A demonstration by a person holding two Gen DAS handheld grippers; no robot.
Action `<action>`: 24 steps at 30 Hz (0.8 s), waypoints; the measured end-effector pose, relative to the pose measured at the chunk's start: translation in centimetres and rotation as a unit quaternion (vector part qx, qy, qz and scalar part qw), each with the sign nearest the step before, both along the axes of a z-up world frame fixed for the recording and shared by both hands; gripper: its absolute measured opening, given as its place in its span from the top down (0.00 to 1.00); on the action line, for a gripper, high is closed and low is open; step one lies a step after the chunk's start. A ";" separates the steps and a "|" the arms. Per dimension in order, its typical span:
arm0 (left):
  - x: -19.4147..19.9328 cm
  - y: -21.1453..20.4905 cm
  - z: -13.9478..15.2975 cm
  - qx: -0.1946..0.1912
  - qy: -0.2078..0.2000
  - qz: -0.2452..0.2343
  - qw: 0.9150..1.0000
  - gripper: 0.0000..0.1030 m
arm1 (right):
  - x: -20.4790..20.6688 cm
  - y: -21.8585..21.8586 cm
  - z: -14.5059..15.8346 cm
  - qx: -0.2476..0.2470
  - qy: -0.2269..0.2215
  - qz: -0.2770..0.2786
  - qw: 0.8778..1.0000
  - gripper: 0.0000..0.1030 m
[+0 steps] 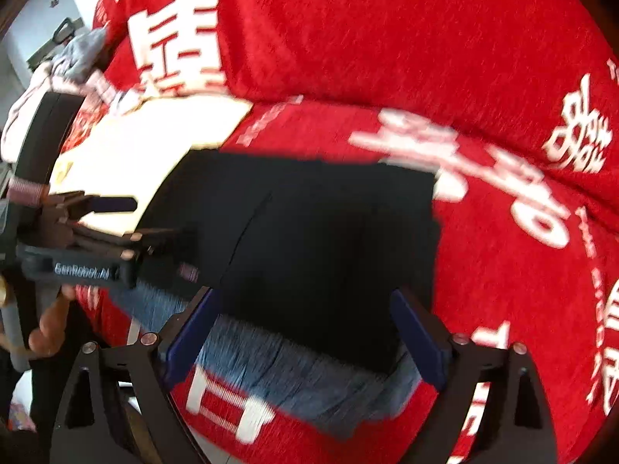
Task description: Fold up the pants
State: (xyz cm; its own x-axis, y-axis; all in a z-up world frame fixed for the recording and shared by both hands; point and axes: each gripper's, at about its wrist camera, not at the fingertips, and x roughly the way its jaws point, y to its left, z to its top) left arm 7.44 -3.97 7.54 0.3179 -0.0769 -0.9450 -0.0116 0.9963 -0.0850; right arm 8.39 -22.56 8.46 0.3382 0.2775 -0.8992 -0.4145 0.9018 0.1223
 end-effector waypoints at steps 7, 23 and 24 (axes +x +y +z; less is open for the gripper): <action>-1.0 0.7 0.4 -0.012 -0.001 0.026 1.000 0.01 | -1.3 0.8 0.6 -0.024 -0.024 0.008 0.999 0.05; -4.5 -0.5 0.4 0.026 -0.011 0.020 0.999 0.01 | -2.4 -0.9 3.7 0.011 -0.060 -0.045 0.997 0.03; -4.5 -0.6 0.1 0.025 -0.008 0.022 0.999 0.01 | -1.4 -0.5 4.0 0.017 -0.062 -0.043 0.997 0.03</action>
